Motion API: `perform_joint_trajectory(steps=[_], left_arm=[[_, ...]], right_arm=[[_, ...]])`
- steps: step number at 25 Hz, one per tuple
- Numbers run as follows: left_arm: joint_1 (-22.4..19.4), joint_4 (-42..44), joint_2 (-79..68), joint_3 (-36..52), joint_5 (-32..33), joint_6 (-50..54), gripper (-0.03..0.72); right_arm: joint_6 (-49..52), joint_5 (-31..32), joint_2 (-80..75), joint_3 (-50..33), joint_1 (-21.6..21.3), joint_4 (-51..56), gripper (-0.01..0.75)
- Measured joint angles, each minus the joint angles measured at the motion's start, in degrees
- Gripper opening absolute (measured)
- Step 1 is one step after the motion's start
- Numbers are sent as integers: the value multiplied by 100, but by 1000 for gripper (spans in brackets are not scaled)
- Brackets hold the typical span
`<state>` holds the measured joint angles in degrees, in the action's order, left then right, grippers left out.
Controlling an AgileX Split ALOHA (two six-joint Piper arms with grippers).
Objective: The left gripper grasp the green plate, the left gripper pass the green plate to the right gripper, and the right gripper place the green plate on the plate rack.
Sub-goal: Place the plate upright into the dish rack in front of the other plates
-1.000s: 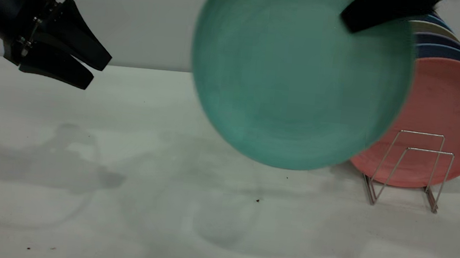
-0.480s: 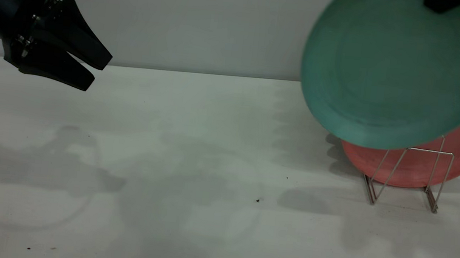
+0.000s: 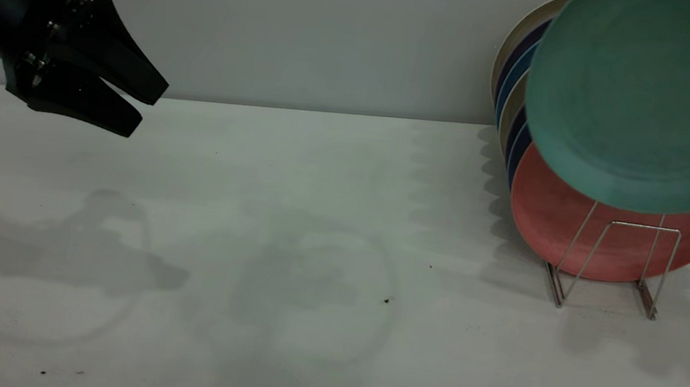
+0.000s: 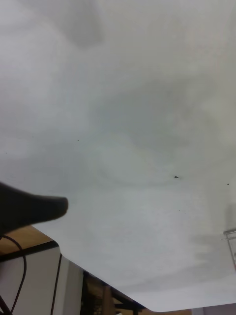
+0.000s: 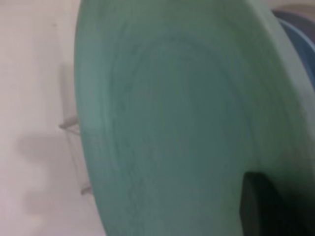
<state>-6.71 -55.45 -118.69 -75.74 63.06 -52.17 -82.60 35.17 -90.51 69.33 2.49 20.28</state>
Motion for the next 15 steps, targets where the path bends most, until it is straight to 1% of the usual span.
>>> perform_joint_trajectory(steps=[6, 11, 15], left_arm=[[0, 0, 0, 0, 0, 0, 574], [0, 0, 0, 0, 0, 5, 574], [0, 0, 0, 0, 0, 5, 574]], right_arm=[[-88, -327, -199, 0, -38, 105, 87], [-126, -250, -317, 0, -38, 128, 87], [-152, -362, -458, 0, -38, 134, 87]])
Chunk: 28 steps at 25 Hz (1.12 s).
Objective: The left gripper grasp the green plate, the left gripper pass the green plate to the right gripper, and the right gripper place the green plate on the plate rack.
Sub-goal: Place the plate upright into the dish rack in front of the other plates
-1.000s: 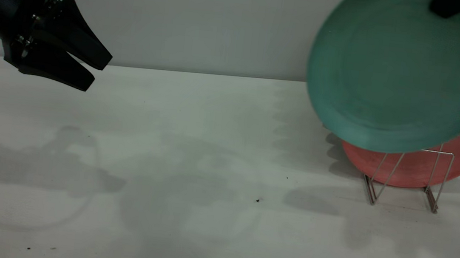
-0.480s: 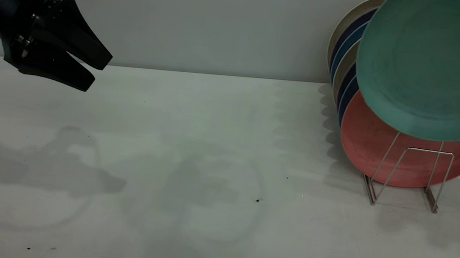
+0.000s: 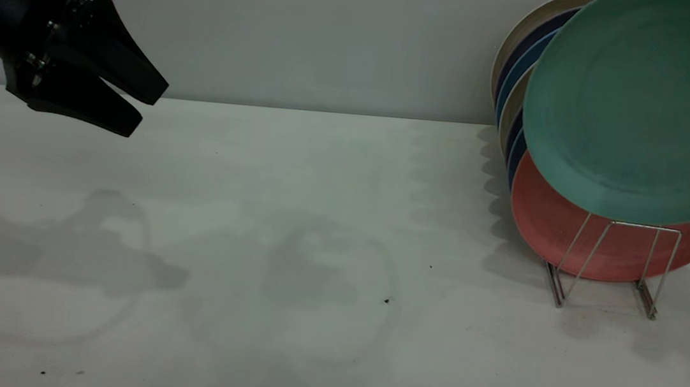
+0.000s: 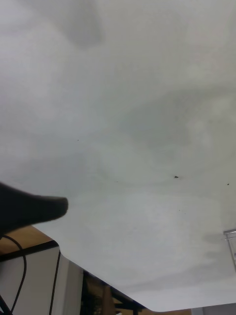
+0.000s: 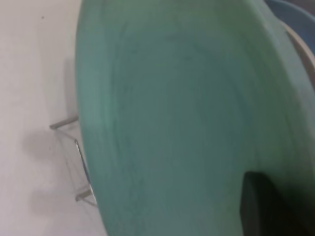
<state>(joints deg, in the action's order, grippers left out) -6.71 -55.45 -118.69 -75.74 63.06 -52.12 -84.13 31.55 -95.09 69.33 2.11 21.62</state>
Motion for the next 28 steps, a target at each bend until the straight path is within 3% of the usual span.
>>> perform_joint_trajectory(steps=[19, 22, 28], left_arm=[[0, 0, 0, 0, 22, 0, 574], [0, 0, 0, 0, 29, 6, 574], [0, 0, 0, 0, 60, 6, 574]], right_arm=[[-20, -9, -149, 0, 0, 106, 110], [-8, 56, -149, 0, 0, 259, 167], [3, 342, -149, 0, 0, 404, 353]])
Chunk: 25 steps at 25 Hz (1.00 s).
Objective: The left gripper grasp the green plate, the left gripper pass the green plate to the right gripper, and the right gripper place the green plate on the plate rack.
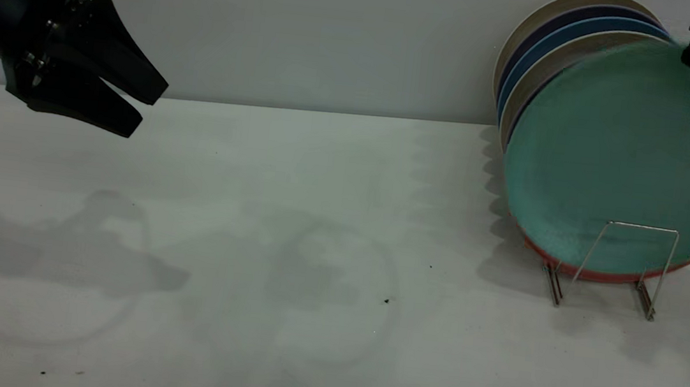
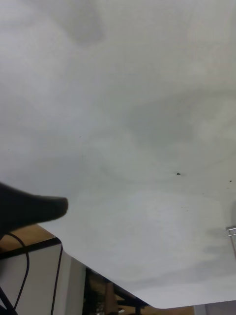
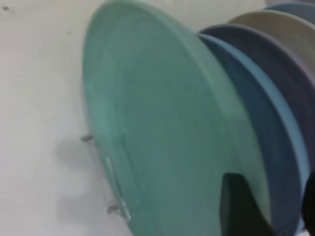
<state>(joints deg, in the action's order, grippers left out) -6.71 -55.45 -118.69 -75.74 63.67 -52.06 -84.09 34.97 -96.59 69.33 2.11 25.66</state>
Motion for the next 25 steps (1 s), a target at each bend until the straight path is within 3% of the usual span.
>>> perform_joint_trajectory(steps=[3, 10, 17, 21, 25], left_arm=[[0, 0, 0, 0, 0, 0, 574], [5, 0, 172, 0, 263, 233, 574], [5, 101, 1674, 0, 312, 753, 573], [5, 440, 2855, 0, 317, 1114, 573], [5, 1383, 3961, 11, 319, 1725, 572]], right_arm=[[5, 406, 12, 0, 0, 25, 395], [586, 1747, 722, 0, 0, 279, 403], [3864, 3295, 2293, 0, 0, 378, 403], [5146, 3550, 3049, -5, 0, 241, 403], [6175, 3594, 3829, -267, 0, -355, 403]])
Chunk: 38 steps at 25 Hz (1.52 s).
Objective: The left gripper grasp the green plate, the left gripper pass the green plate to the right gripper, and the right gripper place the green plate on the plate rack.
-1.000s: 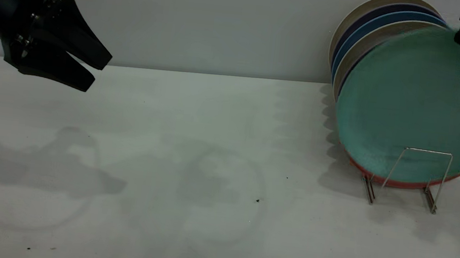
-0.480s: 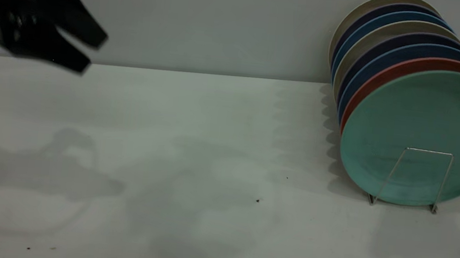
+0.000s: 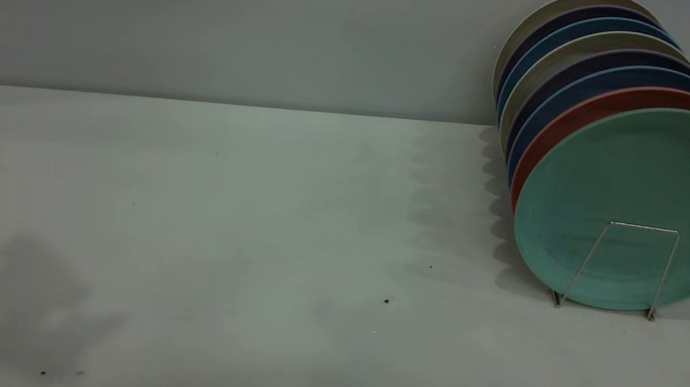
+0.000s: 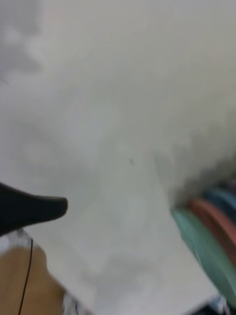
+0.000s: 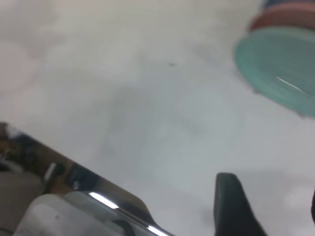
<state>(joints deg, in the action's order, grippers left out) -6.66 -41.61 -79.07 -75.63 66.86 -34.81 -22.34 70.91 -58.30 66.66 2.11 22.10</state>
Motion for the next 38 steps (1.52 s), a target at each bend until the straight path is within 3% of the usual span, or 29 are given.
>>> perform_joint_trajectory(steps=[9, 16, 21, 26, 38], left_arm=[[0, 2657, 1795, 129, 0, 2104, 572], [0, 3142, 2828, 1762, 0, 2371, 572], [0, 3252, 3562, 3278, -6, 2435, 570], [0, 3588, 4290, 4214, -32, 2673, 571], [0, 3893, 5749, 4771, -297, 2850, 570]], right_arm=[[793, 16, 1626, -2185, 0, -1249, 403], [1470, -523, 2509, -3835, 0, -1451, 403], [1742, -692, 3062, -3960, 0, -1660, 403], [2098, -692, 3465, -3960, 0, -1946, 403], [2120, -669, 4820, -3960, 0, -2128, 403]])
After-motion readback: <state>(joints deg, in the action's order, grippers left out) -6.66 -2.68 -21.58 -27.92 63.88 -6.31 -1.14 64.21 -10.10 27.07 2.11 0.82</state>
